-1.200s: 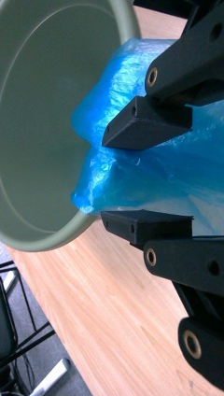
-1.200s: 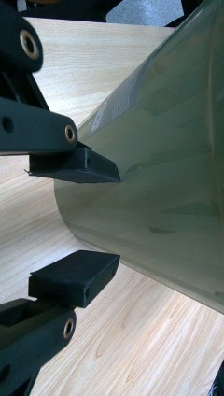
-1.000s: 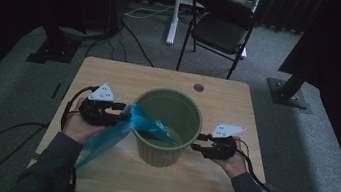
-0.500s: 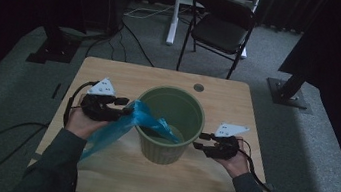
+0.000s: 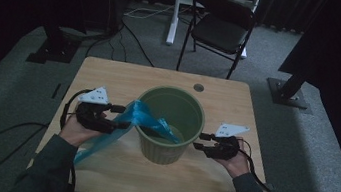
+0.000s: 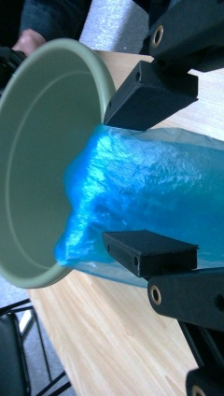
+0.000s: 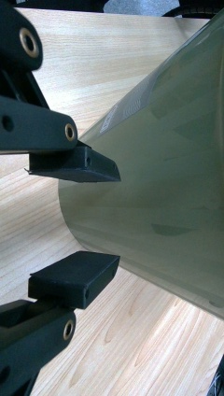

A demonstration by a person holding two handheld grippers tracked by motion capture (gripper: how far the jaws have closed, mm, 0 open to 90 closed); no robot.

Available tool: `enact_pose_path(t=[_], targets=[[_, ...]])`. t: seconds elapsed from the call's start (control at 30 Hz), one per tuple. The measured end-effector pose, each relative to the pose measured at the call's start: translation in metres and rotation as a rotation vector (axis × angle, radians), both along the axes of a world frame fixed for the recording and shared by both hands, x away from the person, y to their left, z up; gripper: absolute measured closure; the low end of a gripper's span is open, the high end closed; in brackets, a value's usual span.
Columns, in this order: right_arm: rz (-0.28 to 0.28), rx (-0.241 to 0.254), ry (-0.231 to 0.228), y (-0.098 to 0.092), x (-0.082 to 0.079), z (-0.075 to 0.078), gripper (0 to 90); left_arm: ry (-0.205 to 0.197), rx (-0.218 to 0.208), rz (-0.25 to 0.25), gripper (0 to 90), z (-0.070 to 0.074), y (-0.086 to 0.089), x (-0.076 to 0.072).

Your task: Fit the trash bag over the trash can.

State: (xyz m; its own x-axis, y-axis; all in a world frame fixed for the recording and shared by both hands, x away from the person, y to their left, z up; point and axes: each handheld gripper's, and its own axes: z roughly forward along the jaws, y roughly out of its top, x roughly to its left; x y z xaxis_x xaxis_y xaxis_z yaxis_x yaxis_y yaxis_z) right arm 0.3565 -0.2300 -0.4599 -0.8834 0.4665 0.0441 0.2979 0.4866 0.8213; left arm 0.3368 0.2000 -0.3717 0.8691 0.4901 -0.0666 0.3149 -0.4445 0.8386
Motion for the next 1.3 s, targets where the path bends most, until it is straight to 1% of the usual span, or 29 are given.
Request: enact_pose_path(t=[0.03, 0.07, 0.13, 0.17, 0.2, 0.23, 0.27, 0.3, 0.33, 0.37, 0.4, 0.43, 0.47, 0.5, 0.53, 0.57, 0.63, 0.67, 0.7, 0.73, 0.77, 0.8, 0.87, 0.93, 1.0, 1.03, 1.07, 1.23, 1.3], targets=[[0.000, 0.000, 0.000, 0.000, 0.000, 0.000, 52.6, 0.006, 0.002, -0.004, 38.1, -0.001, -0.001, 0.001], [-0.002, 0.001, -0.001, -0.001, 0.000, 0.000, 52.7, 0.015, 0.006, -0.004, 42.1, -0.003, -0.002, 0.002], [-0.004, 0.002, -0.001, -0.002, 0.000, 0.000, 52.6, 0.033, 0.019, -0.015, 52.7, -0.006, -0.005, 0.003], [-0.004, 0.002, -0.001, -0.002, 0.000, 0.000, 52.6, 0.033, 0.019, -0.015, 58.5, -0.006, -0.005, 0.003], [-0.006, 0.005, -0.002, -0.003, 0.000, 0.001, 52.7, 0.026, 0.042, -0.019, 67.4, -0.005, -0.009, 0.003], [-0.006, 0.005, -0.002, -0.003, 0.000, 0.001, 52.7, 0.026, 0.042, -0.019, 73.7, -0.005, -0.009, 0.003], [-0.009, 0.004, -0.005, -0.003, 0.000, 0.002, 52.7, 0.013, 0.049, -0.009, 80.3, -0.003, -0.011, 0.003], [-0.010, 0.003, -0.008, -0.005, 0.000, 0.003, 52.7, -0.002, 0.056, 0.003, 84.2, -0.001, -0.012, 0.002], [-0.016, 0.004, -0.012, -0.007, 0.001, 0.004, 52.7, -0.029, 0.067, 0.019, 87.2, 0.003, -0.014, 0.002], [-0.016, 0.004, -0.012, -0.007, 0.001, 0.004, 52.7, -0.029, 0.067, 0.019, 88.7, 0.003, -0.014, 0.002], [-0.033, 0.010, -0.028, -0.012, 0.000, 0.009, 53.4, -0.045, 0.074, 0.033, 89.1, 0.008, -0.015, 0.001], [-0.038, 0.009, -0.033, -0.014, 0.000, 0.010, 53.5, -0.045, 0.074, 0.033, 89.2, 0.008, -0.015, 0.001], [-0.046, 0.009, -0.039, -0.017, 0.000, 0.013, 54.3, -0.060, 0.077, 0.037, 89.2, 0.011, -0.017, 0.001], [-0.057, 0.008, -0.044, -0.019, -0.001, 0.015, 54.7, -0.060, 0.077, 0.037, 89.2, 0.011, -0.017, 0.001], [-0.074, 0.001, -0.050, -0.022, -0.001, 0.019, 55.6, -0.071, 0.076, 0.039, 89.2, 0.014, -0.020, 0.002], [-0.074, 0.001, -0.050, -0.022, -0.001, 0.019, 55.6, -0.071, 0.076, 0.039, 89.2, 0.014, -0.020, 0.002], [-0.090, -0.007, -0.066, -0.027, -0.003, 0.027, 59.2, -0.081, 0.074, 0.040, 89.2, 0.017, -0.023, 0.003], [-0.101, 0.005, -0.079, -0.033, -0.005, 0.037, 61.7, -0.092, 0.078, 0.046, 89.2, 0.021, -0.027, 0.005], [-0.101, 0.005, -0.079, -0.033, -0.005, 0.037, 61.7, -0.092, 0.078, 0.046, 89.2, 0.021, -0.027, 0.005], [-0.112, 0.024, -0.089, -0.038, -0.007, 0.046, 63.5, -0.098, 0.076, 0.042, 89.2, 0.024, -0.030, 0.007], [-0.112, 0.024, -0.089, -0.038, -0.007, 0.046, 63.5, -0.098, 0.076, 0.042, 89.2, 0.024, -0.030, 0.007], [-0.116, 0.040, -0.097, -0.043, -0.009, 0.054, 65.3, -0.109, 0.084, 0.044, 89.1, 0.028, -0.034, 0.008], [-0.109, 0.059, -0.102, -0.045, -0.011, 0.061, 66.7, -0.114, 0.092, 0.044, 89.1, 0.030, -0.036, 0.009], [-0.101, 0.072, -0.106, -0.045, -0.013, 0.068, 66.7, -0.128, 0.096, 0.038, 89.0, 0.035, -0.043, 0.011], [-0.095, 0.079, -0.110, -0.043, -0.014, 0.071, 66.7, -0.128, 0.096, 0.038, 89.1, 0.035, -0.043, 0.011], [-0.095, 0.079, -0.110, -0.043, -0.014, 0.071, 66.5, -0.137, 0.095, 0.028, 89.1, 0.038, -0.050, 0.012], [-0.076, 0.089, -0.124, -0.038, -0.014, 0.079, 65.2, -0.140, 0.100, 0.023, 89.0, 0.040, -0.053, 0.012], [-0.040, 0.082, -0.156, -0.022, -0.012, 0.095, 64.6, -0.159, 0.108, 0.000, 89.0, 0.045, -0.063, 0.013], [-0.022, 0.087, -0.157, -0.015, -0.010, 0.100, 64.6, -0.164, 0.106, -0.005, 89.0, 0.047, -0.068, 0.014]])
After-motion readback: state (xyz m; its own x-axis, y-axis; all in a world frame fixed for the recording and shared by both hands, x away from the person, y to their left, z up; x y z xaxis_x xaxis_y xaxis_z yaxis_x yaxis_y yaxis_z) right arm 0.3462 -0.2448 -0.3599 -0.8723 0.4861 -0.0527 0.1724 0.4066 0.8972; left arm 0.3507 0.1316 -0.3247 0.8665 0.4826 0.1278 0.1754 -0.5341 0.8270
